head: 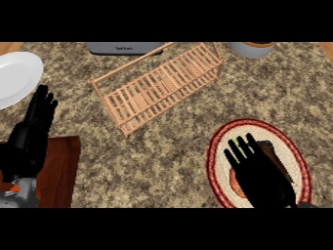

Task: Pick the sweet potato from the placemat and place it in the tiered shelf

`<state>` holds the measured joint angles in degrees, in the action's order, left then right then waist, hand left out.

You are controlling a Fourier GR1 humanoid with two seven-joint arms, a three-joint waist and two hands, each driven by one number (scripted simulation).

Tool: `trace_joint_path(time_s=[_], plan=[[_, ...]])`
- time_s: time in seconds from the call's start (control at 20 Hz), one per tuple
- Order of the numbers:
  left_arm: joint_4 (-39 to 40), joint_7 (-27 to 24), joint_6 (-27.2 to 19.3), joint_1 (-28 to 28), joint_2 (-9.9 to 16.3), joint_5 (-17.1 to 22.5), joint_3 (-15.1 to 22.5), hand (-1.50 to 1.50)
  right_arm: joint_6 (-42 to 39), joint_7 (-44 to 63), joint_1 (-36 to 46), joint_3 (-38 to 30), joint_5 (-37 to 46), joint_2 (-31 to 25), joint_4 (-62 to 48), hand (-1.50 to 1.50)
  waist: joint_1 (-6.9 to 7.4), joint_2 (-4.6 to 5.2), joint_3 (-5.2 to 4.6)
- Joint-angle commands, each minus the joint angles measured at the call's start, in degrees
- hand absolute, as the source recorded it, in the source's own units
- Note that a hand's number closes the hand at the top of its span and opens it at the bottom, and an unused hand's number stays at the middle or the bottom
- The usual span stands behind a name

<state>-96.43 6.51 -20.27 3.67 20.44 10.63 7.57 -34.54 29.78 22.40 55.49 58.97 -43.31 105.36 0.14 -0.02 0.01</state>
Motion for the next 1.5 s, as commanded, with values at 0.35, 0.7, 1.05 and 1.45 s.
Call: trace_joint_path(time_s=[0.35,0.7,1.05,1.45], plan=[[2.7,-0.4,2.6,1.6,-2.9,-1.6,-3.0,0.00,8.3,-7.8,-8.5,-1.8,11.6,0.6,-7.2,-1.50,-0.32,0.00,0.00],[-0.1,2.4,2.4,1.2,-4.3,-4.9,-2.6,0.00,14.0,-19.7,-9.1,-12.2,10.8,-2.5,-10.8,-1.50,-0.24,0.00,0.01],[-4.2,6.6,5.5,1.2,-3.6,-4.5,-5.5,0.00,12.0,-23.4,-7.5,-14.5,16.2,6.4,-17.7,-1.50,0.04,-0.03,0.00],[5.4,-6.0,8.2,-1.9,-7.2,-6.1,-7.0,0.00,12.9,-24.4,-9.4,-15.9,22.4,11.2,-26.4,1.50,-0.06,0.07,-0.04]])
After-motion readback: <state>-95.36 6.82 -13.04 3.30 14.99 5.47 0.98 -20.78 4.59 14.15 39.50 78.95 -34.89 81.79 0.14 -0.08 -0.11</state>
